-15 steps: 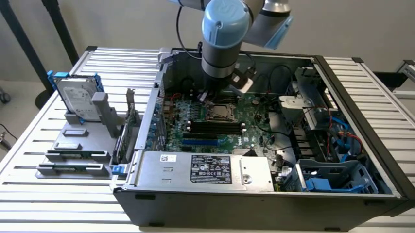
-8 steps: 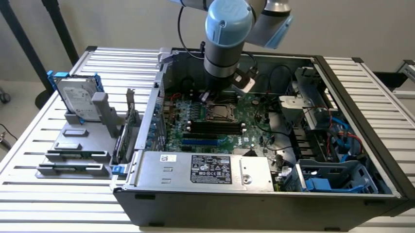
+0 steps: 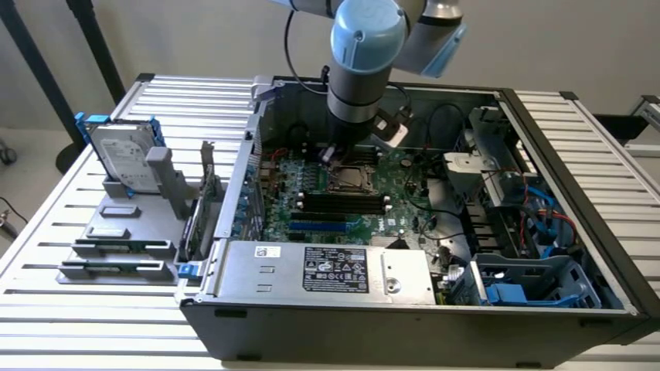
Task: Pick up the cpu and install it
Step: 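Install the first cpu locking lever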
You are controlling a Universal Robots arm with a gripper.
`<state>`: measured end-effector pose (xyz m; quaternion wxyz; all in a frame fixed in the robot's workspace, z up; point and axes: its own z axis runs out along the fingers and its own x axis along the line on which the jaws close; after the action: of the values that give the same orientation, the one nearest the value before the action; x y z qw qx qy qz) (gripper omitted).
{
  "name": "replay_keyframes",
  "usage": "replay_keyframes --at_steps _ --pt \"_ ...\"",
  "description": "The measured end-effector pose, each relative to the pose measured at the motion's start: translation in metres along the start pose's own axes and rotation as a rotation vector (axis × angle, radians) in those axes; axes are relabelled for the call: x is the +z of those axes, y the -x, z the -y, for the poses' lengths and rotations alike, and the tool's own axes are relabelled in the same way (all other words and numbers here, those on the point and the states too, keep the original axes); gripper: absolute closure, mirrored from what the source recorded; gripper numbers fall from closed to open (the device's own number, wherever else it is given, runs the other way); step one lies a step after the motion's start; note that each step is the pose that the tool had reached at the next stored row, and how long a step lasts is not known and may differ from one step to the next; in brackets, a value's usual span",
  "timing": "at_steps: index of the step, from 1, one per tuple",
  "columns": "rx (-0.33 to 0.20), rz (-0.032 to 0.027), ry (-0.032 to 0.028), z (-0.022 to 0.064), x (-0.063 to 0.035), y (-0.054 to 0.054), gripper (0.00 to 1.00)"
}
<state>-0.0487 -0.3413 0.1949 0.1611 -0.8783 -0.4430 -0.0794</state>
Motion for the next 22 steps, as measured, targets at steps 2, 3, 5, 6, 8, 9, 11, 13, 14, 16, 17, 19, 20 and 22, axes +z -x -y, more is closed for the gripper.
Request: replay_keyframes --at_steps 2,3,5,6,8,9,11,13,14,16,17,19,20,22 --pt "0.001 0.0041 0.0011 -0.0007 0.0003 -0.001 0.89" --pt "0.001 0.0059 0.0015 -0.0010 0.0004 -0.001 0.89" --pt "0.001 0.0094 0.0023 -0.0018 0.0007 -0.002 0.89" --pt "0.002 0.0110 0.0026 -0.0021 0.0009 -0.003 0.89" --pt "0.002 0.0146 0.0034 -0.0030 0.0011 -0.004 0.89" --pt "0.003 0.0163 0.0038 -0.0034 0.0013 -0.004 0.89" --pt "0.003 0.0200 0.0045 -0.0044 0.0015 -0.005 0.89" --pt "0.004 0.0236 0.0047 -0.0056 0.0016 -0.006 0.89" --pt "0.004 0.0253 0.0046 -0.0062 0.0016 -0.007 0.89" --pt "0.005 0.0273 0.0039 -0.0079 0.0016 -0.008 0.89" --pt "0.005 0.0278 0.0034 -0.0089 0.0017 -0.009 0.89" --pt "0.006 0.0287 0.0023 -0.0113 0.0019 -0.011 0.89" --pt "0.006 0.0290 0.0018 -0.0126 0.0020 -0.012 0.89" --pt "0.006 0.0296 0.0008 -0.0152 0.0022 -0.013 0.89"
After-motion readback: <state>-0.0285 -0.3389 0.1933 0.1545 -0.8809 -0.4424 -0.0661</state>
